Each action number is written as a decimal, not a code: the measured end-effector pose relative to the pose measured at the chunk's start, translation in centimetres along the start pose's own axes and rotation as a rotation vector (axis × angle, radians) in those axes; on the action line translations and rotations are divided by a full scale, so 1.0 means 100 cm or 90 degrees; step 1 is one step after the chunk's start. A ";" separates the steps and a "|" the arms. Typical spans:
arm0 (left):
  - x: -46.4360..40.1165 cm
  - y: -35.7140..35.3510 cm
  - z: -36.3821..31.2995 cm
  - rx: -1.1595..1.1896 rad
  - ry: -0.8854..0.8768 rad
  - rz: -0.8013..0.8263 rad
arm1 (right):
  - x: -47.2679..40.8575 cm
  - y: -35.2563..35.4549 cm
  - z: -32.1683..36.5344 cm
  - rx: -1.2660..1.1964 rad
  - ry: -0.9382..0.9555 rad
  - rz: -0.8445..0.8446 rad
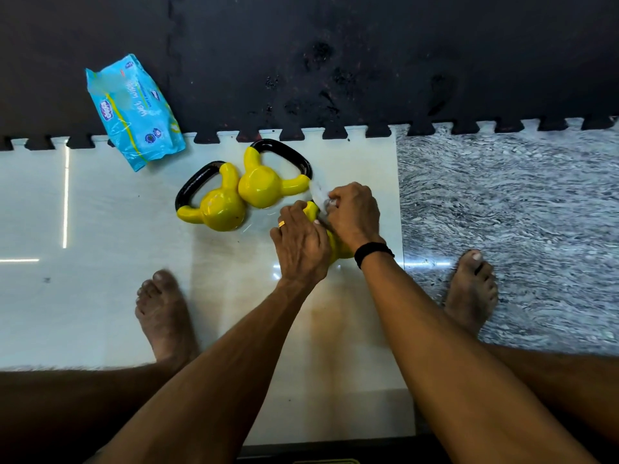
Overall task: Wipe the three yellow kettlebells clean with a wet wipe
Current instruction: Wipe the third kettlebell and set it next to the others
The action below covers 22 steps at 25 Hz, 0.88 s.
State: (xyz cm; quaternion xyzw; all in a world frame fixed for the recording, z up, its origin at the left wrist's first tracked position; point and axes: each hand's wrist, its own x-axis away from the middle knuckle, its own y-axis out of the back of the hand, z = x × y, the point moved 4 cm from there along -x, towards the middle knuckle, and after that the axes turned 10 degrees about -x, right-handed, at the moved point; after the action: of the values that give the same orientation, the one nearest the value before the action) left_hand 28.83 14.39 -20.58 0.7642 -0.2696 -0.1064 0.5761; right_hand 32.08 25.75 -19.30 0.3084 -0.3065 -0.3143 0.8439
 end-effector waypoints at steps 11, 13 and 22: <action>0.002 -0.002 -0.004 -0.066 -0.004 -0.024 | 0.063 0.023 -0.053 -0.215 -0.445 -0.016; 0.001 -0.005 -0.003 -0.114 -0.022 -0.011 | 0.061 0.026 -0.056 -0.254 -0.475 0.004; 0.001 -0.005 -0.004 -0.050 0.027 -0.014 | 0.006 0.013 -0.002 0.124 -0.046 0.086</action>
State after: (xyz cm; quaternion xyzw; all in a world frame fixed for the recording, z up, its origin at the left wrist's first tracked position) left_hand 29.22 14.71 -20.89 0.7459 -0.2448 -0.1071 0.6100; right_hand 33.08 26.14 -18.32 0.3562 -0.3863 -0.2364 0.8173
